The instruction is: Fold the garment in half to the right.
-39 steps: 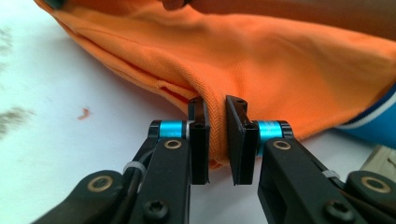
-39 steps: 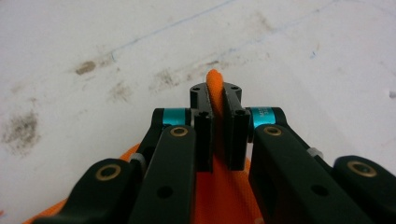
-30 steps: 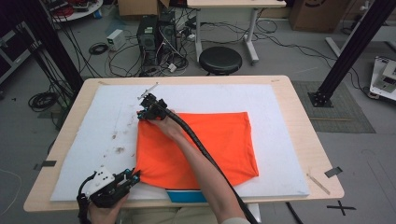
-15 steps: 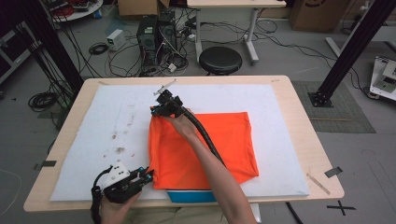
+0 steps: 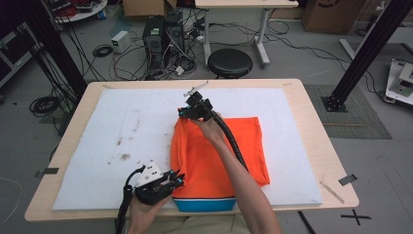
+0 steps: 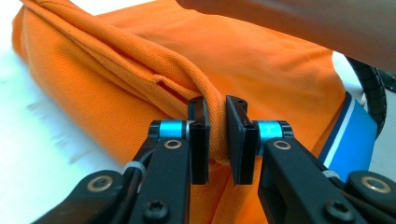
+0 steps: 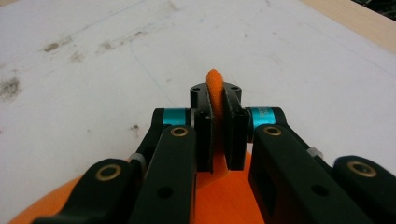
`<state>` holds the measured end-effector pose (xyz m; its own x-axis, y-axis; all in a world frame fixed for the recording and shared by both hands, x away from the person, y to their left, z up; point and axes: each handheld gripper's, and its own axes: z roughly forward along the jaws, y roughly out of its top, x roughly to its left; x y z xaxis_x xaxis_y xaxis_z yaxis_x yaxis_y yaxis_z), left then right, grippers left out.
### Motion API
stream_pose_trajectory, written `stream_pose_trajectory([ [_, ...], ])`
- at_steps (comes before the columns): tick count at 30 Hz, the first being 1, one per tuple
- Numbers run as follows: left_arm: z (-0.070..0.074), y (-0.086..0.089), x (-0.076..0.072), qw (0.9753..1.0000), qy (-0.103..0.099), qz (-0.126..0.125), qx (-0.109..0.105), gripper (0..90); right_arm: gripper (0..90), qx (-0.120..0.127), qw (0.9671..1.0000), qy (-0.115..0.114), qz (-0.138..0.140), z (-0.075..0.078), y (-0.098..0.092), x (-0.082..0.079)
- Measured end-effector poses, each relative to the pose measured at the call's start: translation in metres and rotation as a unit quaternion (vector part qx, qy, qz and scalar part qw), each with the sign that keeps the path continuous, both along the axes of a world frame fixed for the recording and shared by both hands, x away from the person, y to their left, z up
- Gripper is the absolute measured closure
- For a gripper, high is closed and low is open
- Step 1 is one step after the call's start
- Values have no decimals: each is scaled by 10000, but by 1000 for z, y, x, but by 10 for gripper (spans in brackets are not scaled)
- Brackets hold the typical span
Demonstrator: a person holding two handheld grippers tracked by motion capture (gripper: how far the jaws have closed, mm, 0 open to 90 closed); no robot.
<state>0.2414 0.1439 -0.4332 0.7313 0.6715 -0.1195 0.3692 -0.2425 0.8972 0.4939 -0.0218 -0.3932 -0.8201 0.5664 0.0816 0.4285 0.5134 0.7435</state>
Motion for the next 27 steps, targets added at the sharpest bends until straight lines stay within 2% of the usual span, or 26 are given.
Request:
stream_pose_trajectory([
  [3, -1, -12, 4, 9999, 46, -74, 64, 801, 859, -40, 10000, 11, -79, -1, -11, 0],
  [8, -1, -28, 8, 9998, 108, -186, -11, 800, 858, 48, 9997, 86, -222, -4, -32, 1],
  [15, 2, -46, 14, 9993, 122, -356, 90, 800, 858, 143, 9990, 164, -390, -5, -61, 1],
  [27, 7, -83, 23, 9981, 204, -519, 262, 800, 858, -27, 9986, 126, -520, -5, -93, 1],
])
